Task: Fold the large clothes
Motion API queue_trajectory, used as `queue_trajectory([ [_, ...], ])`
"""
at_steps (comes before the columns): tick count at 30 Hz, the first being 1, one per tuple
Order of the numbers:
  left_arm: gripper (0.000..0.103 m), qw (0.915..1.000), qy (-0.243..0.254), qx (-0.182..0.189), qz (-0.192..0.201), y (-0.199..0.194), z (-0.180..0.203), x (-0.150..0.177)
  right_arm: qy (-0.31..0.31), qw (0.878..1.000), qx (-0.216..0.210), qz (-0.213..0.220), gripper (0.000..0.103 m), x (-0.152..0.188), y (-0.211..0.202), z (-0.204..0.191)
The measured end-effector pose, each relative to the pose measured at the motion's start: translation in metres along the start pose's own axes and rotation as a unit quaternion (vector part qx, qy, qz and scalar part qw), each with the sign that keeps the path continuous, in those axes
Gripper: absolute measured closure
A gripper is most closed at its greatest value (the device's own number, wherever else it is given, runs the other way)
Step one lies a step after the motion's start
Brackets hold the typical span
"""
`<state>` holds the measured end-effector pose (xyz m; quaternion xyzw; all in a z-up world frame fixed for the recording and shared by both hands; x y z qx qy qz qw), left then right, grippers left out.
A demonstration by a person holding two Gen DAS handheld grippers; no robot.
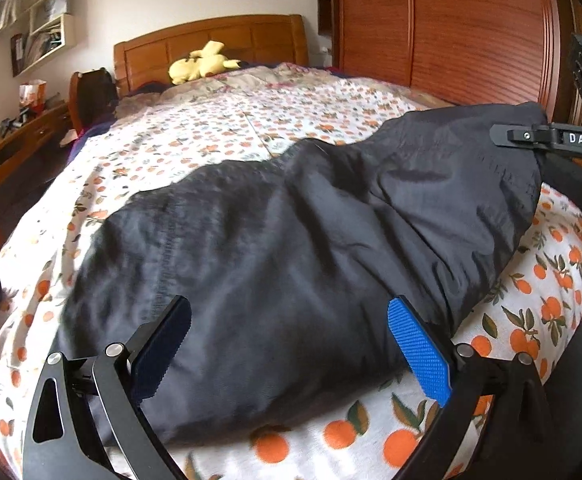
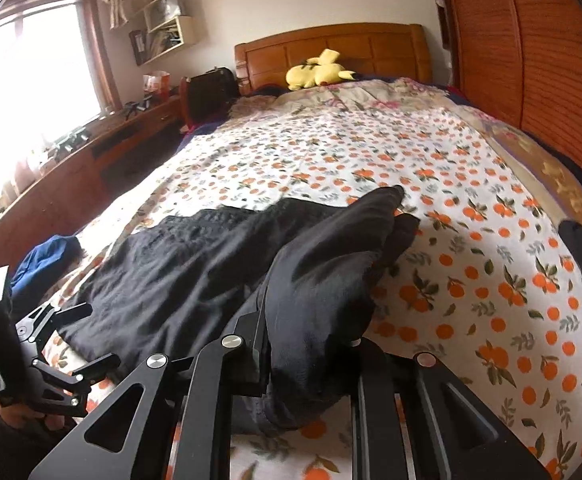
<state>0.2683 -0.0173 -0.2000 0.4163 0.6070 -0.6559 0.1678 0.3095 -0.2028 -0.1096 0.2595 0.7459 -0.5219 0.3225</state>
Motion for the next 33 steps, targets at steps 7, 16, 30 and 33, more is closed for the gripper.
queue_trajectory([
  [7,0.003,0.9992,-0.03,-0.012,0.024,-0.037,-0.038,0.007,-0.04,0.999,-0.029,0.012,0.09,-0.019,0.001,-0.063],
  [16,0.003,0.9951,-0.079,-0.037,0.048,-0.07,-0.092,0.01,-0.093,0.992,-0.089,-0.006,0.091,-0.027,0.034,-0.174],
  [30,0.003,0.9844,-0.142,-0.076,0.071,-0.101,-0.156,0.009,-0.143,0.978,-0.111,-0.102,0.085,0.05,0.092,-0.233],
  [33,0.003,0.9841,-0.144,-0.076,0.071,-0.101,-0.156,0.008,-0.151,0.978,-0.113,-0.092,0.071,0.051,0.084,-0.239],
])
Point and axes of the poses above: each gripper's, at about its wrist camera, not at the fingertips, and y roughly the way its jaws point, z to its right, x to its underside, the point moved 6 cm from there along y, roughly the way its jaws point, and after that the axes turned 4 degrees about y, right-handed, at the moved point
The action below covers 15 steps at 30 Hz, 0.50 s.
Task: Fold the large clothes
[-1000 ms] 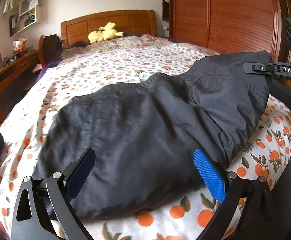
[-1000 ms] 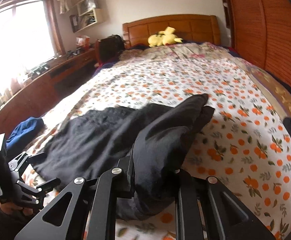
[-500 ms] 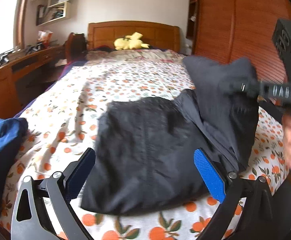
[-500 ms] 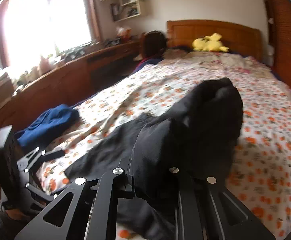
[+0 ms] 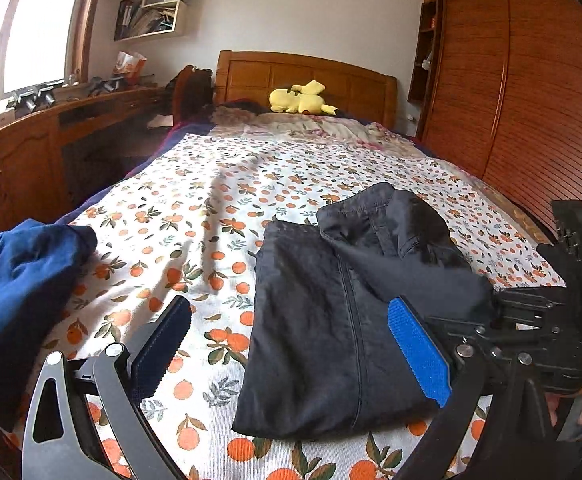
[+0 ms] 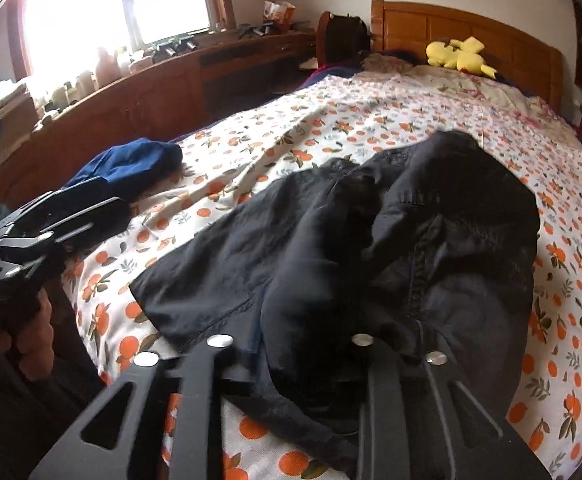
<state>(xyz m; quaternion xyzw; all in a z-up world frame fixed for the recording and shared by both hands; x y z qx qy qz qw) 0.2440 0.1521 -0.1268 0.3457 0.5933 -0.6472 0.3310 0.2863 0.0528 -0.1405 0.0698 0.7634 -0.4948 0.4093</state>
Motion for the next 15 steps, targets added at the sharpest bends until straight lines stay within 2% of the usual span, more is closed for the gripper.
queue_trajectory([
  [8,0.003,0.9999,0.007,0.008,0.0,0.003,0.011,-0.002,-0.012,0.999,-0.011,0.036,0.067,-0.011,-0.051,-0.002],
  [15,0.003,0.9994,0.014,0.032,0.005,0.004,0.031,-0.004,0.001,0.998,0.043,0.055,0.067,0.001,-0.085,0.052],
])
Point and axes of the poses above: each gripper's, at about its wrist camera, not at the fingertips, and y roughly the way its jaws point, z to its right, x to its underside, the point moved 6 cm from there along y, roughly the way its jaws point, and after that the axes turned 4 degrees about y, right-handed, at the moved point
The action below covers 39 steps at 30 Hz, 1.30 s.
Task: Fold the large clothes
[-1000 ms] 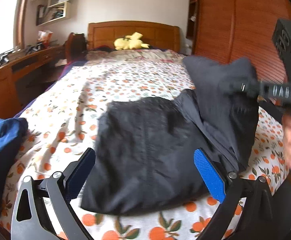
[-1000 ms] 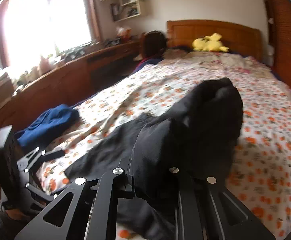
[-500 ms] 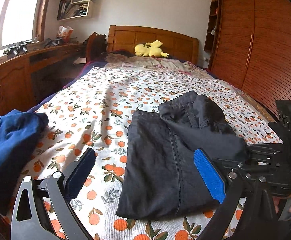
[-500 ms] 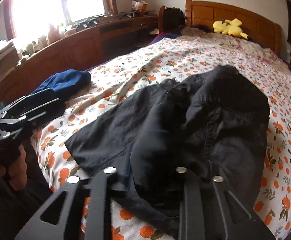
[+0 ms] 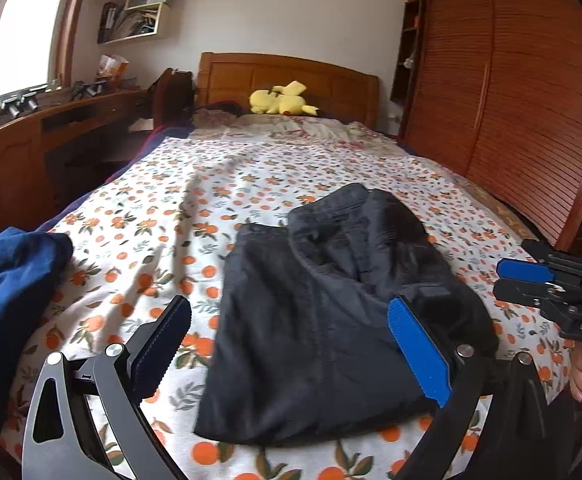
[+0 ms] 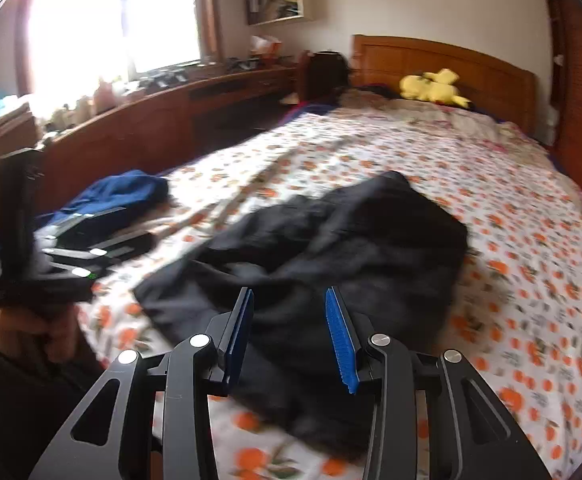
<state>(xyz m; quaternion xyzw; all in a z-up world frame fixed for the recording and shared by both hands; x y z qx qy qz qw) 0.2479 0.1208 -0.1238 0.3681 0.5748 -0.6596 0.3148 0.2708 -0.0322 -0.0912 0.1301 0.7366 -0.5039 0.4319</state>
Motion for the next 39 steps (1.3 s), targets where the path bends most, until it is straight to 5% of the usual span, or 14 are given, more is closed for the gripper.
queue_trajectory([
  [4,0.003,0.9998,0.008,0.016,0.0,0.004,0.019,-0.002,0.013,0.999,0.04,-0.022,0.071,0.019,0.008,0.036],
  [12,0.004,0.9982,0.03,0.048,-0.02,0.022,0.053,0.004,0.052,0.996,0.0,-0.074,0.075,0.056,0.04,0.045],
  [18,0.015,0.9964,0.045,0.049,-0.051,0.039,0.064,0.018,0.052,0.996,-0.005,-0.071,0.075,0.059,0.045,0.041],
  [30,0.016,0.9947,0.043,0.046,-0.081,0.071,0.066,0.035,0.044,0.997,-0.001,-0.069,0.075,0.061,0.041,0.039],
  [32,0.039,0.9937,0.04,0.058,-0.088,0.075,0.068,0.036,0.041,0.997,0.001,-0.068,0.075,0.06,0.038,0.039],
  [39,0.091,0.9923,0.042,0.078,-0.086,0.073,0.075,0.032,0.041,0.997,0.003,-0.064,0.069,0.061,0.031,0.042],
])
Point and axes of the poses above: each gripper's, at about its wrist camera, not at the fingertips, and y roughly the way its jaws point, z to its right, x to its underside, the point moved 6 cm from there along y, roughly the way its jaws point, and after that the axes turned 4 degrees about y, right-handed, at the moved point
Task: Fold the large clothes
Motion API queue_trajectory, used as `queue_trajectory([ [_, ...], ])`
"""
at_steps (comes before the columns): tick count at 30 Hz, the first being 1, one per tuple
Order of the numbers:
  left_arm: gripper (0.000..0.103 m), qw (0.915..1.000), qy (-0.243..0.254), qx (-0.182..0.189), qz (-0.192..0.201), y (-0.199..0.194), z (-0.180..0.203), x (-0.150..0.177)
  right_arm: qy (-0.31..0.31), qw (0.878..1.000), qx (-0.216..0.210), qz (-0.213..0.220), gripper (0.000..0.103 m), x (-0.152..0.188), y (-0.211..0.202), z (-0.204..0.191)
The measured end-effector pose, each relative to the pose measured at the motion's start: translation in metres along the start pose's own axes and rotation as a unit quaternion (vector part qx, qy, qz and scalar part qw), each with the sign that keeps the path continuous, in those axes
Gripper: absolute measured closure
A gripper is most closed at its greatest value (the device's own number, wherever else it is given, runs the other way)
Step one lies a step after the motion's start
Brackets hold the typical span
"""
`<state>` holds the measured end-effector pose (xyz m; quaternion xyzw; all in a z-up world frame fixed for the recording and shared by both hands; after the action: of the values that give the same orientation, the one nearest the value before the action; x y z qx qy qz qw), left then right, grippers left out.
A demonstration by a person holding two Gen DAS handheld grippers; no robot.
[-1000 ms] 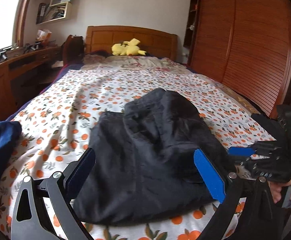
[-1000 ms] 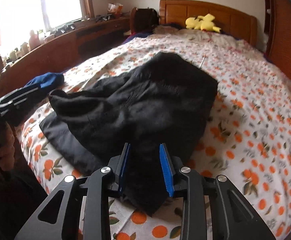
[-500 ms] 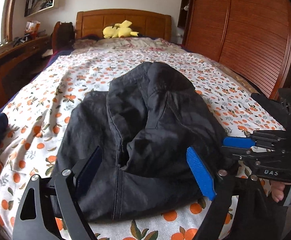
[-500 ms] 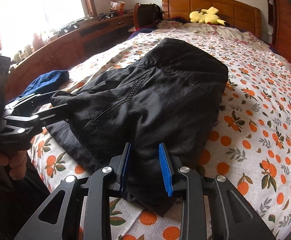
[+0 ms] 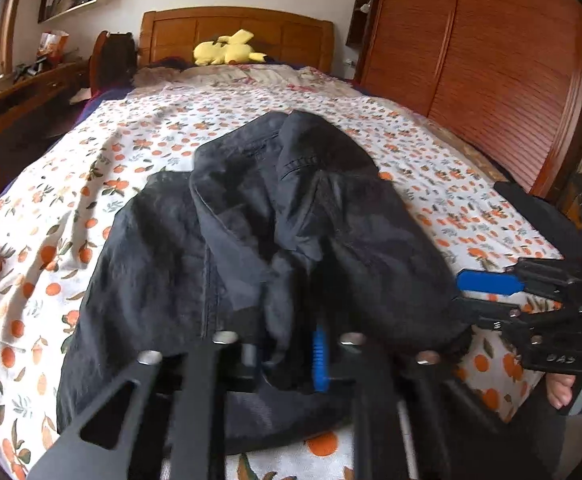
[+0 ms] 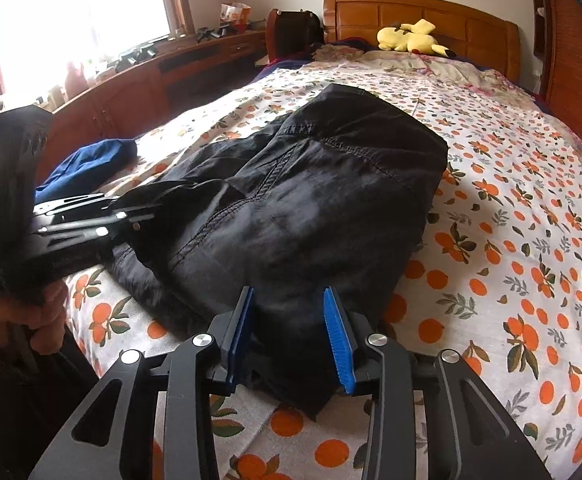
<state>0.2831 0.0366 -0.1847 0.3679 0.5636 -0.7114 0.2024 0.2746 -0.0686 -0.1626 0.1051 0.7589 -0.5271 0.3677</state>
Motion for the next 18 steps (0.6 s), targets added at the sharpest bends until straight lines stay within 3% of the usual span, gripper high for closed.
queue_trajectory([
  [10,0.096,0.9941,0.054,-0.022,0.091,-0.07,0.03,-0.06,0.001,1.0,-0.016,0.022,0.069,-0.012,-0.017,0.004],
  [14,0.096,0.9909,0.061,-0.053,0.107,-0.102,0.008,-0.069,-0.007,0.999,-0.037,0.035,0.069,-0.03,-0.016,-0.006],
  [18,0.096,0.9908,0.033,-0.087,0.098,-0.113,-0.038,-0.053,-0.023,0.997,-0.067,0.036,0.069,-0.04,-0.005,-0.03],
])
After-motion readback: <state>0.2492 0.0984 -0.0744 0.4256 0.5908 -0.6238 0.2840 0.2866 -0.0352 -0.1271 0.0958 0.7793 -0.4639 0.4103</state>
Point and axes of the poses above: each gripper's, at about its wrist camera, not at the fingertips, and y roughly the way its jaws point, z to its right, x to its underside, the point moved 6 cm from there along y, roughly the way its jaws point, and after that the axes turned 4 degrees about y, right-handed, at the moved point
